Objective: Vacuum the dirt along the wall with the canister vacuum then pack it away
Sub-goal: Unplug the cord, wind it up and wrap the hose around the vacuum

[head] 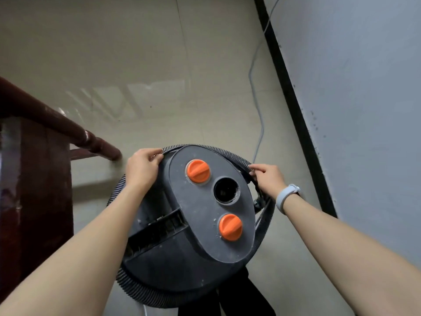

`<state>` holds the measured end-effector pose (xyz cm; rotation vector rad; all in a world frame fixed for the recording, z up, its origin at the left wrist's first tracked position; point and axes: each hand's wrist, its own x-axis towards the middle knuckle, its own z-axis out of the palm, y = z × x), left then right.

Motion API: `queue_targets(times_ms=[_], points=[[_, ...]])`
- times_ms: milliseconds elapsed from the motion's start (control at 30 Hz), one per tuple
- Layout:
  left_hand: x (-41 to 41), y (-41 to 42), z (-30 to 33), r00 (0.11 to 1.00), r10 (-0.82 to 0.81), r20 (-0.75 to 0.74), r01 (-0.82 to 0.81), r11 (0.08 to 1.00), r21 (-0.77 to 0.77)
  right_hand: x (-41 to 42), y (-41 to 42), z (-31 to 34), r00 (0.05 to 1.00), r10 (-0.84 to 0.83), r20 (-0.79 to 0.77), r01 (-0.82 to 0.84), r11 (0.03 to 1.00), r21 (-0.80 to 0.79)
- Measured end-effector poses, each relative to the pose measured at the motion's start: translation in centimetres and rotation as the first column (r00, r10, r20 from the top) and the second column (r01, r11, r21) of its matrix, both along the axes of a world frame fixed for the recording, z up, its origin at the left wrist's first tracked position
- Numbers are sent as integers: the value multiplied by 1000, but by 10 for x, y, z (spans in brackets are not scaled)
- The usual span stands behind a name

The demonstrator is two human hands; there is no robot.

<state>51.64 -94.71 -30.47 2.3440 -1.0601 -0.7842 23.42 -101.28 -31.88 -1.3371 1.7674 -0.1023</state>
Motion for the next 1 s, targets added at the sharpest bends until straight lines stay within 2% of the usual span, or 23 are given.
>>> queue_targets(times_ms=[67, 100, 233, 333, 467, 533, 700, 833, 1000], points=[[-2, 8, 2, 998, -65, 20, 66, 996, -60, -3, 6, -5, 998, 13, 68, -21, 992, 121], [-3, 12, 3, 995, -97, 26, 99, 992, -83, -3, 8, -6, 996, 41, 75, -50, 990, 131], [-5, 30, 6, 988, -148, 53, 152, 986, -65, 7, 15, 3, 985, 129, 113, -135, 990, 47], [-7, 39, 14, 987, -152, 57, 155, 986, -53, 23, 24, 20, 960, 265, 86, -259, 963, -71], [-24, 70, 40, 987, -151, 50, 155, 984, -90, 45, 59, 48, 900, 436, 9, -410, 853, -323], [-39, 100, 51, 980, -186, 71, 193, 975, -107, 50, 86, 60, 874, 483, -54, -467, 805, -366], [-63, 152, 51, 896, -406, 180, 418, 908, -36, 40, 146, 60, 640, 726, -252, -766, 580, -277], [-56, 151, 47, 877, -412, 248, 432, 901, -34, 36, 141, 62, 547, 768, -334, -831, 450, -326], [-62, 148, 48, 898, -361, 251, 383, 923, -43, 32, 131, 64, 420, 814, -401, -903, 329, -278]])
